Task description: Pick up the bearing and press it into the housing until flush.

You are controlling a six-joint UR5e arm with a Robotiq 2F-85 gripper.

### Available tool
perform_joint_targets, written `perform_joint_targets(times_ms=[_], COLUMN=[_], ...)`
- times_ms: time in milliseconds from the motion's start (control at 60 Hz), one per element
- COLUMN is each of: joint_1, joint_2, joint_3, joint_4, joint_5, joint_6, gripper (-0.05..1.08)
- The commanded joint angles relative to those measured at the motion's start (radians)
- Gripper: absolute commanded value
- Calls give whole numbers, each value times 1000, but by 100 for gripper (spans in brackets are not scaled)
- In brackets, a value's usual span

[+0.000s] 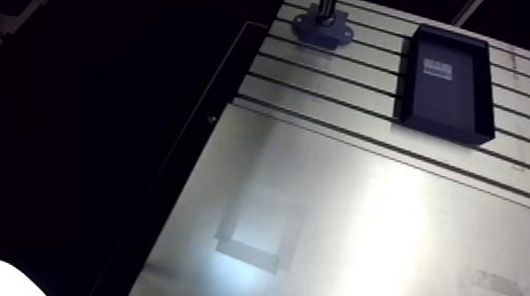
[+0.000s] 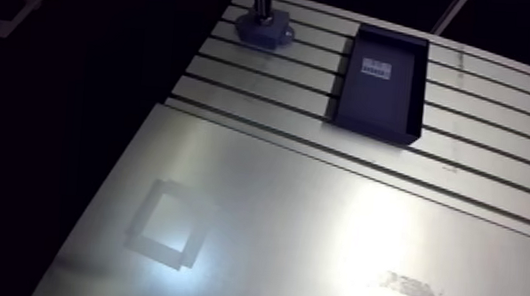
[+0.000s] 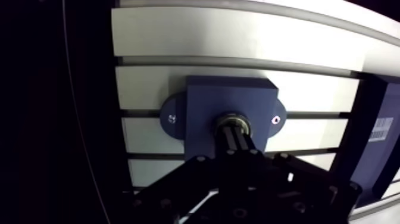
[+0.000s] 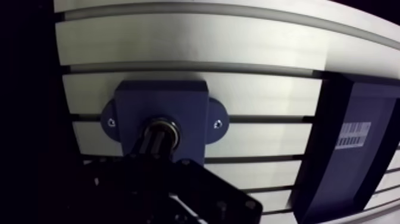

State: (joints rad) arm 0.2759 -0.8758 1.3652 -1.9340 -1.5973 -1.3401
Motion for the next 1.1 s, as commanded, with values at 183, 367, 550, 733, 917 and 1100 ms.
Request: perform_joint_targets(times_ms=[183, 367, 550, 733, 917, 1100], joint_1=[3, 3, 3, 3, 3, 3], joint_2=[1, 1, 1, 1, 1, -1], joint_3=[8, 8, 8, 8, 8, 8], joint_4=[-1, -1, -3, -4, -4, -4], joint_5=[0, 0, 0, -2, -2, -3], joint_6=[0, 0, 0, 2, 3, 2], gripper=[86, 87, 87, 86, 86, 86])
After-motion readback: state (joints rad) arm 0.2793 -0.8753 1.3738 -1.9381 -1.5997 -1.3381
